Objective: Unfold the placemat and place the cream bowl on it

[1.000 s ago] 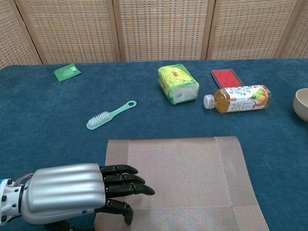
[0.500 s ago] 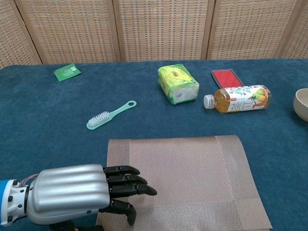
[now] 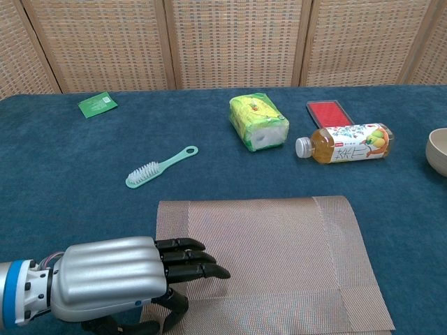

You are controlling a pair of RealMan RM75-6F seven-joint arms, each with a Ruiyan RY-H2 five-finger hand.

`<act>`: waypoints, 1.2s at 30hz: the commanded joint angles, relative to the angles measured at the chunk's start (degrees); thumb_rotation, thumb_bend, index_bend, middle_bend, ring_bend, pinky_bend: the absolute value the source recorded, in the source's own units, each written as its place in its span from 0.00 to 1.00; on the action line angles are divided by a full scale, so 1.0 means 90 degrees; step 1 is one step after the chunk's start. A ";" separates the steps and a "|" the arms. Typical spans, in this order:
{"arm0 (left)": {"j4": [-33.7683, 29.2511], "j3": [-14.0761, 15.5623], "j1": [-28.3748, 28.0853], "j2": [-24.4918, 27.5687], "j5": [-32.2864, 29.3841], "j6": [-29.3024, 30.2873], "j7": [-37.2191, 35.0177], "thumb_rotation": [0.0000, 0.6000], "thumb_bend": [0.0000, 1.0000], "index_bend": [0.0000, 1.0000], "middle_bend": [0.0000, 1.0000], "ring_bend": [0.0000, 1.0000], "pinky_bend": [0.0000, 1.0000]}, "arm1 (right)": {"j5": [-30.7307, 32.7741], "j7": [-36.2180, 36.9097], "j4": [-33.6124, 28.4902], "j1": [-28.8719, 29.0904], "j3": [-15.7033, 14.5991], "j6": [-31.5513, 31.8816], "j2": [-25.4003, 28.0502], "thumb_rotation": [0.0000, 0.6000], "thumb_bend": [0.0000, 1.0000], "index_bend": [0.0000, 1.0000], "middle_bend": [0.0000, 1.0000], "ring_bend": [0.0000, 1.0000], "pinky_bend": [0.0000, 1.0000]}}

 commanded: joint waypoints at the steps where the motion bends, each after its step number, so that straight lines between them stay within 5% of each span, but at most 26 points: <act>1: 0.0002 -0.0005 0.0003 -0.0022 -0.0026 0.0022 -0.0003 1.00 0.57 0.65 0.00 0.00 0.00 | -0.0002 0.0012 0.0000 -0.0002 0.0002 0.0004 0.0004 1.00 0.00 0.08 0.00 0.00 0.00; 11: -0.0066 -0.0129 0.0057 -0.0123 -0.0196 0.0300 -0.0236 1.00 0.66 0.76 0.00 0.00 0.00 | -0.0023 0.0042 -0.0021 -0.0011 -0.0006 0.0007 0.0026 1.00 0.00 0.08 0.00 0.00 0.00; 14: -0.0307 -0.0389 0.0045 -0.0051 -0.0434 0.0506 -0.0618 1.00 0.69 0.76 0.00 0.00 0.00 | -0.0012 0.0059 -0.0031 -0.0018 0.0005 0.0019 0.0035 1.00 0.00 0.08 0.00 0.00 0.00; 23: -0.1058 -0.2150 -0.0149 0.0419 -0.2091 0.0597 -0.1134 1.00 0.73 0.77 0.00 0.00 0.00 | 0.0013 0.0099 -0.0013 -0.0018 0.0034 0.0026 0.0029 1.00 0.00 0.08 0.00 0.00 0.00; 29: -0.0530 -0.3284 -0.0506 0.0510 -0.3606 -0.0119 -0.0754 1.00 0.73 0.77 0.00 0.00 0.00 | 0.0055 0.0087 0.0010 0.0001 0.0045 -0.0029 0.0020 1.00 0.00 0.08 0.00 0.00 0.00; 36: 0.0640 -0.3715 -0.0777 0.0290 -0.4715 -0.0934 -0.0809 1.00 0.73 0.77 0.00 0.00 0.00 | 0.0150 0.0068 0.0084 0.0036 0.0066 -0.0133 -0.0015 1.00 0.00 0.08 0.00 0.00 0.00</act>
